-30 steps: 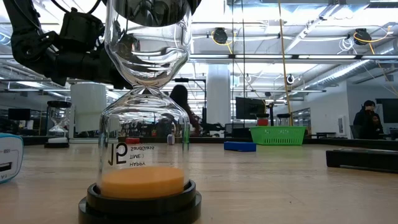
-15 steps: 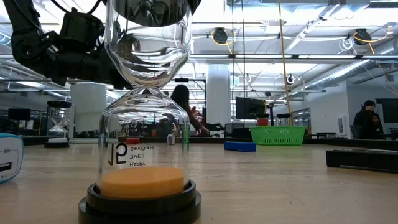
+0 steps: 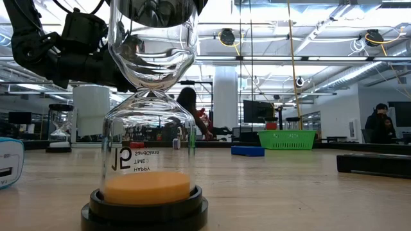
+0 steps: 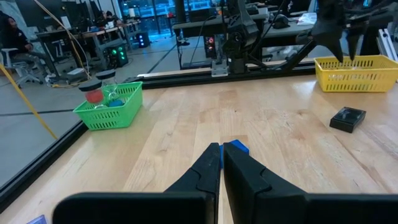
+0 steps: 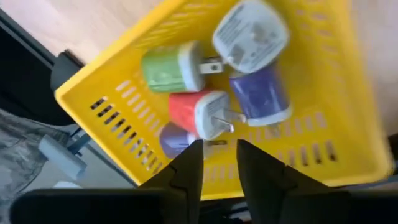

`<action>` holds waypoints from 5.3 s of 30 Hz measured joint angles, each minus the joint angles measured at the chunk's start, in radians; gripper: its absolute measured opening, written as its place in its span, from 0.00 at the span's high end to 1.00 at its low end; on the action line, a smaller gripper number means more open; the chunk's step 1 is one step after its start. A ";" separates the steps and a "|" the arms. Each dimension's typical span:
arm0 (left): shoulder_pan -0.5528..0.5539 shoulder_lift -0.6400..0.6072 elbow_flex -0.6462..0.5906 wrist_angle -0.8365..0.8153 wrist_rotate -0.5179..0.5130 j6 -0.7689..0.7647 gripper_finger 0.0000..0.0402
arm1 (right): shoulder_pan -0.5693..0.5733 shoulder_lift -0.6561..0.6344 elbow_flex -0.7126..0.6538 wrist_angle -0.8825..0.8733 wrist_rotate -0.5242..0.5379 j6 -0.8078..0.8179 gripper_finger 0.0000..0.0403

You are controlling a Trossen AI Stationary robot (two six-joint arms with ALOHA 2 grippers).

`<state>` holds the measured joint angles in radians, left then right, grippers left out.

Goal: Pick & Place Office items
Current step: Put the pink charger adapter into the yellow bin, then put the red digital clock into the black bin

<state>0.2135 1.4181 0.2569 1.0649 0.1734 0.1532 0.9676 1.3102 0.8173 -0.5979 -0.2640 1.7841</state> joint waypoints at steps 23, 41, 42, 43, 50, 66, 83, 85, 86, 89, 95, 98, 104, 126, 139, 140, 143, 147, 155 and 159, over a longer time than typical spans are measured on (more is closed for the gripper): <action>0.000 0.000 0.000 -0.002 0.000 -0.016 0.94 | -0.001 0.093 0.008 0.081 0.026 -0.133 1.00; -0.084 0.000 0.024 -0.074 -0.073 -0.028 0.94 | -0.262 0.028 -0.020 0.158 0.752 -1.072 1.00; -0.093 0.000 0.025 -0.074 -0.080 -0.027 0.94 | -0.301 0.029 -0.041 0.223 0.774 -1.141 1.00; -0.104 0.000 0.026 -0.074 -0.084 -0.027 0.94 | -0.339 0.029 -0.062 0.301 0.794 -1.209 1.00; -0.215 0.000 0.027 -0.080 -0.089 -0.027 0.94 | -0.575 0.029 -0.242 0.980 0.813 -1.608 1.00; -0.441 0.015 0.027 -0.174 -0.395 -0.119 0.94 | -0.766 0.029 -0.366 1.131 0.825 -1.424 1.00; -0.113 -0.004 0.031 -0.336 -0.536 -0.469 0.94 | -0.765 0.084 -0.304 1.042 0.974 -1.376 1.00; -0.066 -0.020 0.057 -0.415 -0.533 -0.462 0.93 | -0.765 0.084 -0.304 1.041 0.974 -1.376 1.00; -0.044 -0.031 0.074 -0.480 -0.532 -0.462 0.93 | -0.765 0.084 -0.304 1.041 0.973 -1.376 1.00; 0.024 -0.039 0.172 -0.724 -0.534 -0.468 0.93 | -0.765 0.084 -0.304 1.041 0.972 -1.382 1.00; 0.118 -0.032 0.357 -1.104 -0.542 -0.448 0.93 | -0.768 0.084 -0.310 1.048 0.971 -1.468 1.00; 0.147 -0.032 0.410 -1.187 -0.541 -0.427 0.93 | -0.768 0.084 -0.340 1.114 0.970 -1.516 1.00; 0.203 -0.032 0.467 -1.315 -0.540 -0.421 0.86 | -0.768 0.084 -0.440 1.342 0.969 -1.561 1.00; 0.423 -0.031 0.467 -1.355 -0.484 -0.522 0.30 | -0.772 0.084 -0.543 1.536 0.969 -1.516 1.00; 0.469 0.142 0.467 -1.213 -0.468 -0.517 0.30 | -0.772 0.084 -0.543 1.535 0.969 -1.516 1.00; 0.473 0.155 0.467 -1.199 -0.469 -0.515 0.30 | -0.772 0.084 -0.543 1.535 0.969 -1.516 1.00; 0.495 0.192 0.467 -1.189 -0.470 -0.515 0.30 | -0.772 0.084 -0.543 1.535 0.969 -1.518 1.00; 0.514 0.228 0.467 -1.177 -0.482 -0.517 0.30 | -0.772 0.084 -0.543 1.535 0.969 -1.519 1.00; 0.510 0.245 0.467 -1.133 -0.519 -0.514 0.43 | -0.772 0.084 -0.543 1.535 0.969 -1.519 1.00; 0.511 0.245 0.467 -1.140 -0.512 -0.495 0.53 | -0.772 0.084 -0.543 1.535 0.969 -1.519 1.00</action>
<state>0.7242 1.6630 0.7235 -0.0750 -0.3385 -0.3418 0.1955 1.3945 0.2741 0.9371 0.7048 0.2649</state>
